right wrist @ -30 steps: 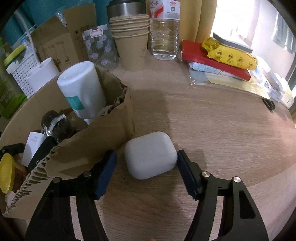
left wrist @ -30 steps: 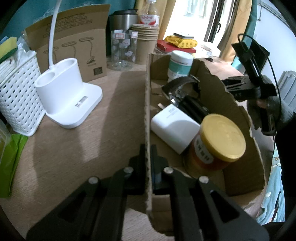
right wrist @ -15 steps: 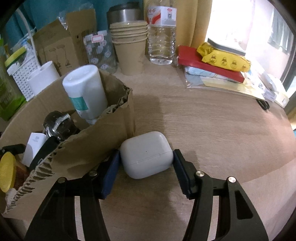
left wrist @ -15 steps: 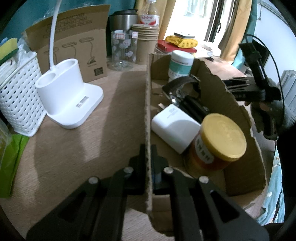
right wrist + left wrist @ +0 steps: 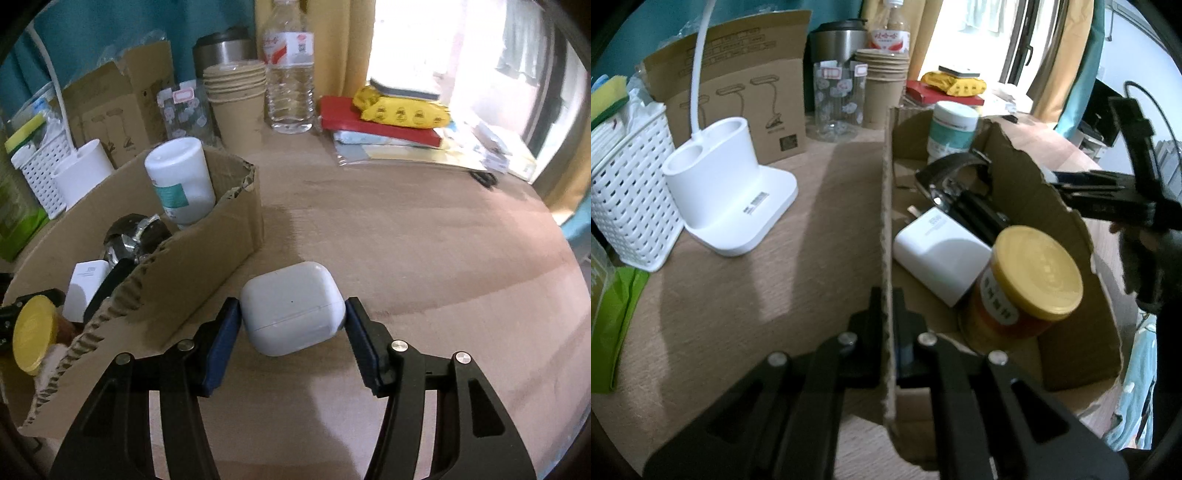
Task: Organize rigid objects
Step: 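Lift the earbud case and carry it into the box beside the pill bottle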
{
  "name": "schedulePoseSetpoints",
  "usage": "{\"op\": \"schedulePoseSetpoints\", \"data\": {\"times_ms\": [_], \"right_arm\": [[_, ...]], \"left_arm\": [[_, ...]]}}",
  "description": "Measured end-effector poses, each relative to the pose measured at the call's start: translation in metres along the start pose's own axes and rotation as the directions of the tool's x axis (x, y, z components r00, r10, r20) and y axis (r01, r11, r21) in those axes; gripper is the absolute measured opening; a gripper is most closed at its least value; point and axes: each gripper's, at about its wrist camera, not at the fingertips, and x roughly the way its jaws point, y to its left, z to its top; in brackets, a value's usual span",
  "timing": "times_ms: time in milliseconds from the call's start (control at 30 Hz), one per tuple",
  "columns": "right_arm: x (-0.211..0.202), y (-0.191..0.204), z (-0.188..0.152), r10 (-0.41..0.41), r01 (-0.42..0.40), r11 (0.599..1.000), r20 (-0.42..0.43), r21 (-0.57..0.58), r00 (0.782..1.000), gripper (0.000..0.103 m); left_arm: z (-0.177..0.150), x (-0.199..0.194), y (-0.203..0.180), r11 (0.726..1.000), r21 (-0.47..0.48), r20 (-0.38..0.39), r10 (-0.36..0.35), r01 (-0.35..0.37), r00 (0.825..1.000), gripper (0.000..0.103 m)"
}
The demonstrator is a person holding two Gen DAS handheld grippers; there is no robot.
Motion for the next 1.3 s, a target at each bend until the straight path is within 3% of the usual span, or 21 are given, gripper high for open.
{"op": "schedulePoseSetpoints", "data": {"times_ms": [300, 667, 1300], "right_arm": [[-0.053, 0.016, 0.003, -0.059, 0.056, 0.997, 0.065, 0.056, 0.996, 0.06], [-0.095, 0.058, 0.014, -0.042, 0.04, 0.999, 0.154, 0.014, 0.987, 0.06], [-0.065, 0.107, 0.03, 0.047, -0.042, 0.998, 0.134, -0.04, 0.99, 0.06]], "left_arm": [[0.001, 0.0, -0.001, 1.0, 0.0, -0.001, 0.0, 0.0, 1.0, 0.004], [0.001, -0.001, 0.0, 1.0, 0.0, 0.001, -0.001, 0.001, 1.0, 0.004], [0.0, -0.002, -0.003, 1.0, -0.003, 0.003, -0.007, 0.007, 1.0, 0.004]]}}
